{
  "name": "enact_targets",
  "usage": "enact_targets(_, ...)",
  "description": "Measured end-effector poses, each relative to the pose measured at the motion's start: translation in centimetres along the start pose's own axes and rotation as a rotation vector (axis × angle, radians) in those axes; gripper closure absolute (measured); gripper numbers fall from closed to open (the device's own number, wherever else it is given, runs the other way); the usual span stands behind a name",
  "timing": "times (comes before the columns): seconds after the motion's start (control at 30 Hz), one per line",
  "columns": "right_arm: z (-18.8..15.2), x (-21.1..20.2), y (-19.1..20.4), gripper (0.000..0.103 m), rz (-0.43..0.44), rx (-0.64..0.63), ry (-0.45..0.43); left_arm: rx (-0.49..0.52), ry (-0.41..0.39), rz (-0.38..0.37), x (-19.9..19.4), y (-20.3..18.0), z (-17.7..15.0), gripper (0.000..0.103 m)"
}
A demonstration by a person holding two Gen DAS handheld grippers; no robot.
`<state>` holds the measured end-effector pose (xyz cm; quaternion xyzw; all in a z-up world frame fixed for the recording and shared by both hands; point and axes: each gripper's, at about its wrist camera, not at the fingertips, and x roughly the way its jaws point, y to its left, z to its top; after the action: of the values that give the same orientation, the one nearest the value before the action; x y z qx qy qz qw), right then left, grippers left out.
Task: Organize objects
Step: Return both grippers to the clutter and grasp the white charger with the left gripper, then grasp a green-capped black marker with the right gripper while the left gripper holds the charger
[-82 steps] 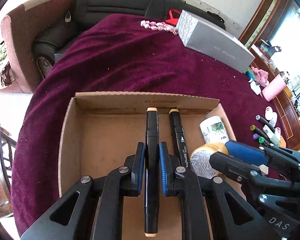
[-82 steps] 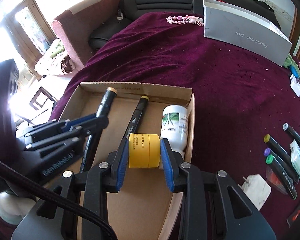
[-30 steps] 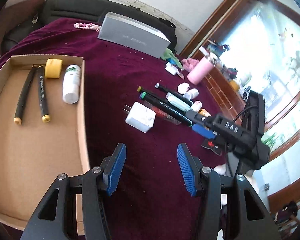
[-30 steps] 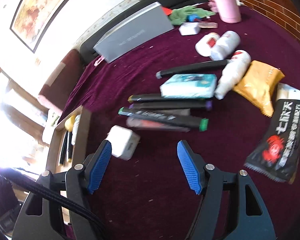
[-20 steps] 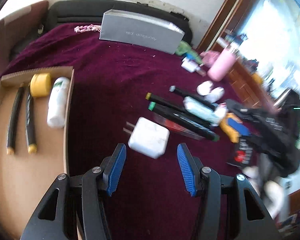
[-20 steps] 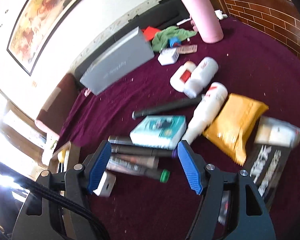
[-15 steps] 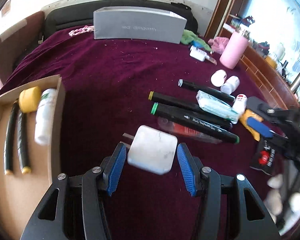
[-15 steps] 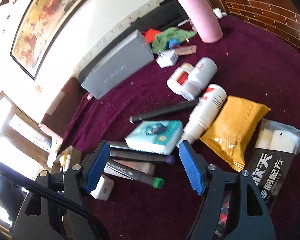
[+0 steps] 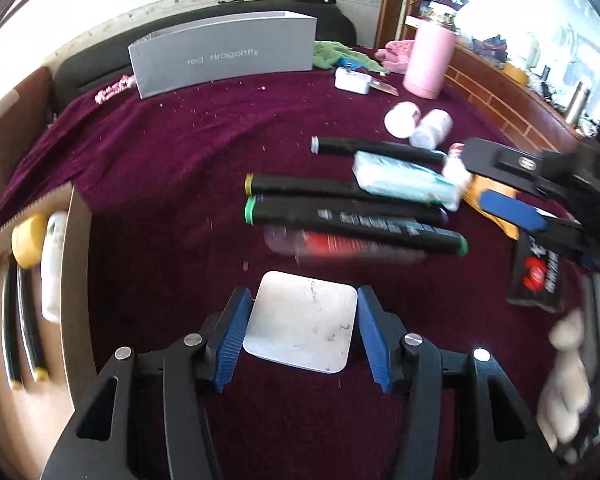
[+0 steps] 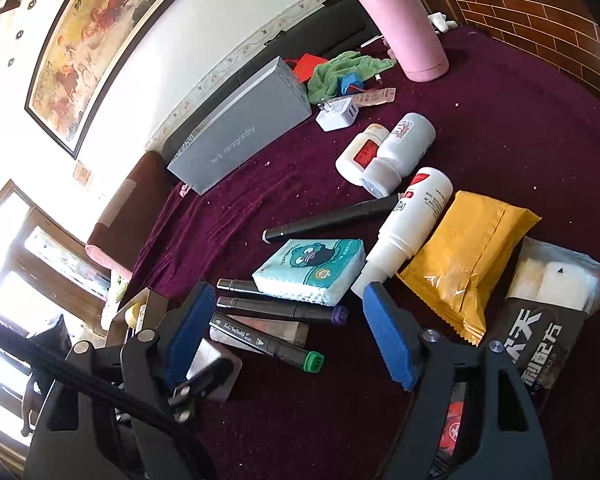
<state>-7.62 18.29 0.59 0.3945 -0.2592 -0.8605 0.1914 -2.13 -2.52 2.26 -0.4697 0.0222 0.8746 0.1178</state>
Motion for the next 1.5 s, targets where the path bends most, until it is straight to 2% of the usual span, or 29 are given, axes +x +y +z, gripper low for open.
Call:
enact_targets(0.13, -0.2, 0.4, 0.0, 0.027, -0.008, -0.008, 0.013, -0.041, 0.000, -0.089, -2.8, 0.8, -2.6, 0.058)
enact_targets(0.2, -0.3, 0.6, 0.2, 0.027, 0.001, -0.019, 0.020, -0.047, -0.012, -0.106, -4.3, 0.9, -4.0, 0.058)
enact_targets(0.3, -0.7, 1.1, 1.0, 0.027, 0.018, -0.056, 0.044, -0.023, -0.030, -0.092, -5.7, 0.4, -5.2, 0.058)
enact_targets(0.4, -1.3, 1.9, 2.1, 0.027, 0.031, -0.107, 0.079, -0.029, -0.038, -0.097, -5.5, 0.4, -5.8, 0.057)
enact_targets(0.47, -1.7, 2.8, 2.6, 0.027, 0.000, -0.129, 0.098, -0.056, -0.034, -0.087, -5.0, 1.0, -5.9, 0.057)
enact_targets(0.53, -2.0, 3.7, 2.4, 0.026, 0.006, -0.112, 0.134, -0.111, -0.001, -0.146, -4.2, 1.9, -6.3, 0.057)
enact_targets(0.57, -2.2, 4.3, 2.1, 0.026, 0.046, -0.087, 0.176, -0.122, 0.006, -0.162, -4.1, 2.0, -6.6, 0.056)
enact_targets(0.67, -3.1, 5.2, 2.1, 0.025, 0.215, -0.032, 0.306, -0.101, -0.003, -0.150, -4.2, 1.7, -6.7, 0.056)
enact_targets(0.73, -3.6, 4.9, 2.9, 0.025, 0.241, -0.050, 0.330, -0.104, -0.008, -0.156, -4.1, 1.8, -6.6, 0.056)
enact_targets(0.8, -3.6, 4.5, 3.9, 0.025, 0.183, -0.099, 0.320, -0.104, -0.020, -0.158, -4.1, 1.8, -6.7, 0.056)
enact_targets(0.97, -3.1, 5.0, 7.5, 0.025, -0.052, -0.280, 0.280, -0.114, -0.033, -0.171, -4.2, 2.0, -7.0, 0.056)
enact_targets(1.03, -3.0, 5.7, 8.5, 0.030, -0.105, -0.313, 0.279, -0.112, -0.036, -0.170, -4.2, 1.9, -7.1, 0.056)
enact_targets(1.1, -3.0, 6.7, 9.3, 0.038, -0.120, -0.336, 0.290, -0.111, -0.040, -0.173, -4.3, 1.9, -7.2, 0.056)
enact_targets(1.17, -3.2, 7.7, 10.3, 0.041, -0.115, -0.346, 0.315, -0.113, -0.044, -0.181, -4.3, 1.9, -7.4, 0.056)
enact_targets(1.27, -3.8, 9.3, 11.1, 0.041, -0.156, -0.360, 0.373, -0.115, -0.047, -0.188, -4.4, 1.9, -7.5, 0.056)
enact_targets(1.5, -3.7, 10.7, 12.3, 0.042, -0.270, -0.414, 0.394, -0.121, -0.054, -0.220, -4.4, 2.2, -7.6, 0.053)
